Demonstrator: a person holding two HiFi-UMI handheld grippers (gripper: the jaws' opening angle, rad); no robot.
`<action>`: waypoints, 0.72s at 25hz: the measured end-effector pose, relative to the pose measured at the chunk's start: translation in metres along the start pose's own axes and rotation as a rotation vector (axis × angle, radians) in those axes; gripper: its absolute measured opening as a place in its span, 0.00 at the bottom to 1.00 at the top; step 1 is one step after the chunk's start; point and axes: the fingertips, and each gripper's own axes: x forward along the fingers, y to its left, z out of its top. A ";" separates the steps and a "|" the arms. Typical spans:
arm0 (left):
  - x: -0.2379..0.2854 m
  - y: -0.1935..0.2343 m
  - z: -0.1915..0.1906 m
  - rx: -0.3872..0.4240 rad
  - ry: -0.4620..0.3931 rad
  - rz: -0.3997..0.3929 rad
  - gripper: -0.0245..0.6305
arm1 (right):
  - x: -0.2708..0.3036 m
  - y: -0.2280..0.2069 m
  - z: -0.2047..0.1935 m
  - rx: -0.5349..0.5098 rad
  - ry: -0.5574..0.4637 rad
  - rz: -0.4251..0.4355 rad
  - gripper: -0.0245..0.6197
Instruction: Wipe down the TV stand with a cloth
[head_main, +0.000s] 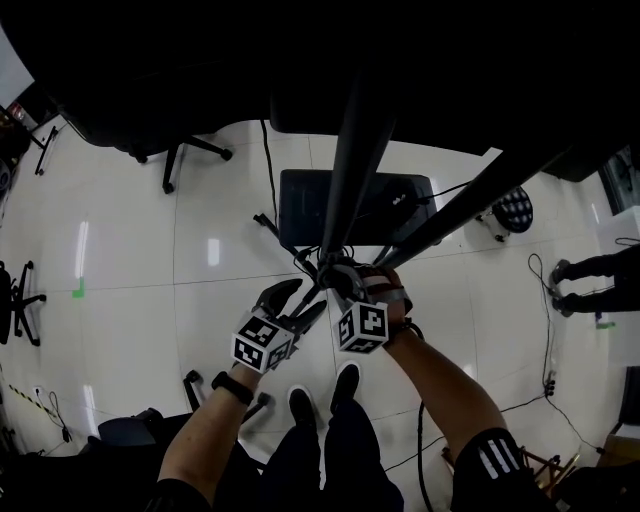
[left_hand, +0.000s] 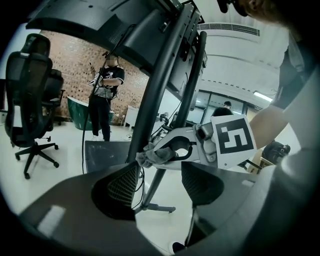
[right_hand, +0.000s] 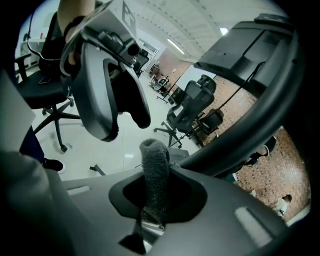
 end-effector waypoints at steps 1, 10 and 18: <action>-0.005 -0.006 0.008 0.007 -0.008 -0.002 0.50 | -0.014 -0.007 0.009 0.015 -0.015 -0.013 0.11; -0.076 -0.083 0.081 0.050 -0.058 -0.057 0.51 | -0.165 -0.072 0.083 0.034 -0.137 -0.125 0.11; -0.126 -0.169 0.172 0.195 -0.096 -0.215 0.51 | -0.300 -0.138 0.142 -0.019 -0.199 -0.240 0.11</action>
